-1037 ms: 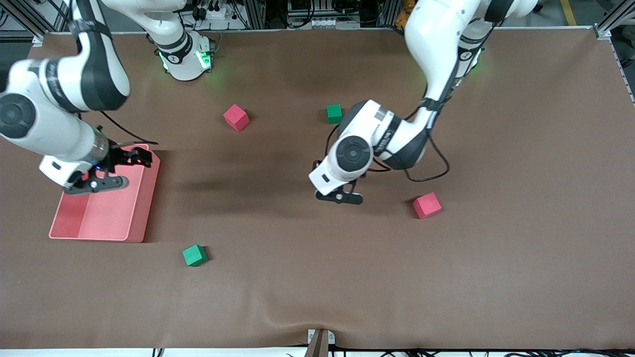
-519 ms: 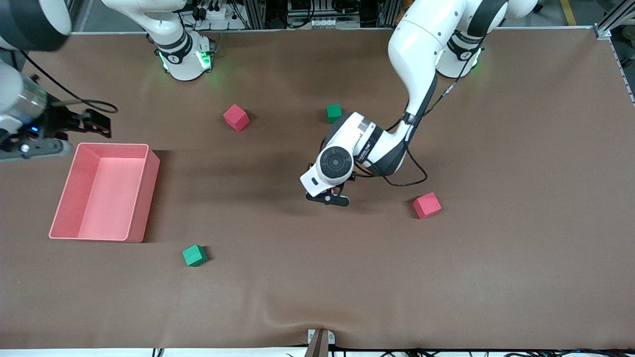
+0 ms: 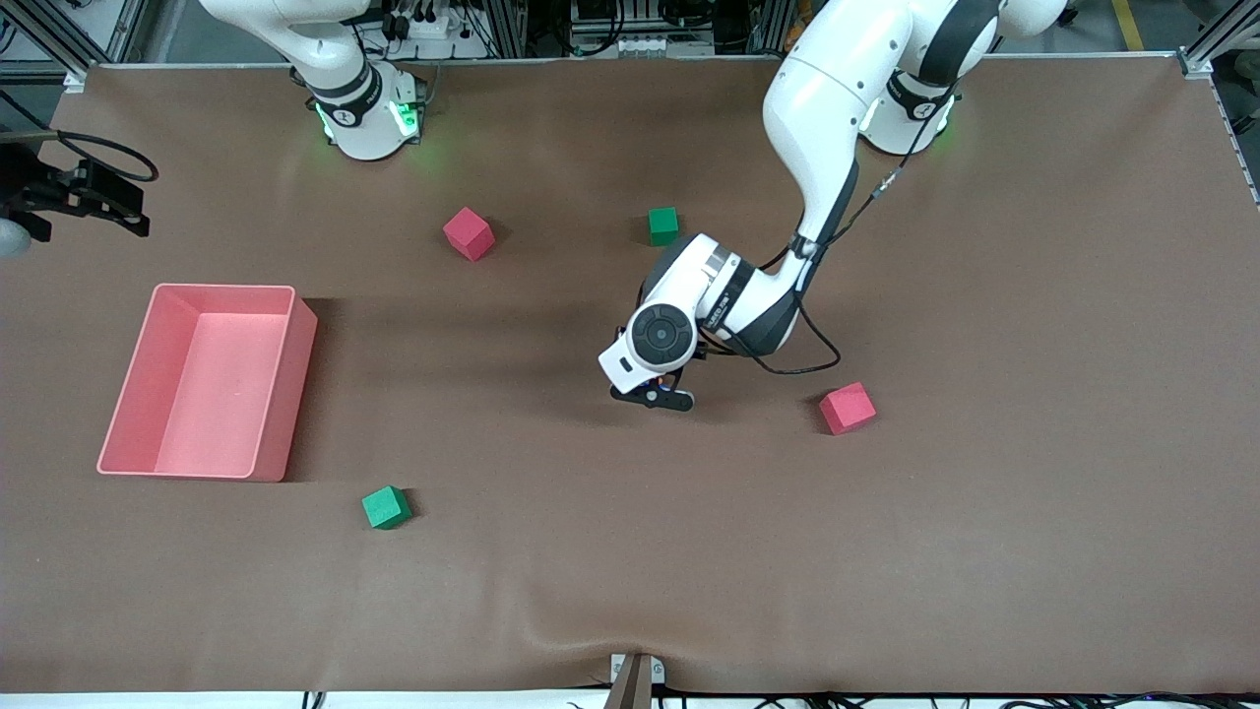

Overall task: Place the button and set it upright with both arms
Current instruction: 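Grasp the button with the left gripper while the right gripper returns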

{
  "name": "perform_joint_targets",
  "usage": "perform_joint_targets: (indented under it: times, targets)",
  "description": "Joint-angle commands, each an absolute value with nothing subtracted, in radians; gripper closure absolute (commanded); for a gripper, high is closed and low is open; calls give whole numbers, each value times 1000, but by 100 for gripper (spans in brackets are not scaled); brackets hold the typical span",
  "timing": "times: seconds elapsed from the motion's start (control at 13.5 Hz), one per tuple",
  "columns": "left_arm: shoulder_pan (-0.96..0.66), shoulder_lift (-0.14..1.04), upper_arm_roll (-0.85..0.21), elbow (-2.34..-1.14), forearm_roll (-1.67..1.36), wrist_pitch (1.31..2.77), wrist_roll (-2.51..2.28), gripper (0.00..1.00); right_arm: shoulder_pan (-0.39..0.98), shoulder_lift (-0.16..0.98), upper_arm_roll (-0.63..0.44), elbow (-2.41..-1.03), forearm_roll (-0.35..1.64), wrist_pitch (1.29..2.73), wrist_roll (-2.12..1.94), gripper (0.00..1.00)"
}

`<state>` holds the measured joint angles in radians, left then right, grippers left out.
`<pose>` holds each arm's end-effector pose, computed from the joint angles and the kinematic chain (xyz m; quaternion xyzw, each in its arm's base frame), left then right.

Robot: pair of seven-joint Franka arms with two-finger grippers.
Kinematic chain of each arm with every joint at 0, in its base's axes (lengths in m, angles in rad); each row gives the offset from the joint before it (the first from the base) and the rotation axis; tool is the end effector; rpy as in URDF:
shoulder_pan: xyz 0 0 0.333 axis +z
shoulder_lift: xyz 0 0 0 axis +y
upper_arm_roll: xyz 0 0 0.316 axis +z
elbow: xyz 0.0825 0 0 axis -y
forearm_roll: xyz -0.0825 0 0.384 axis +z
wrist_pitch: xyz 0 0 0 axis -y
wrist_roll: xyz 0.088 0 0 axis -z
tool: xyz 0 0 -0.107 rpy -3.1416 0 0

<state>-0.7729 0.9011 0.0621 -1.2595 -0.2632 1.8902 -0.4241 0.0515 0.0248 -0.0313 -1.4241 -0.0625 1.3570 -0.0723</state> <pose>0.5273 -0.4929 0.1949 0.9825 -0.0921 -0.1617 0.0066 0.5392 0.0035 0.6611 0.9976 0.0409 -0.0467 0.0300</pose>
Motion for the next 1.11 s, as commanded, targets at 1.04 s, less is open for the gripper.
perform_joint_targets:
  times: [1.04]
  targets:
    - [-782, 931, 61, -1235, -272, 1914, -388, 16, 57, 32, -54, -1428, -12, 1368, 58, 0]
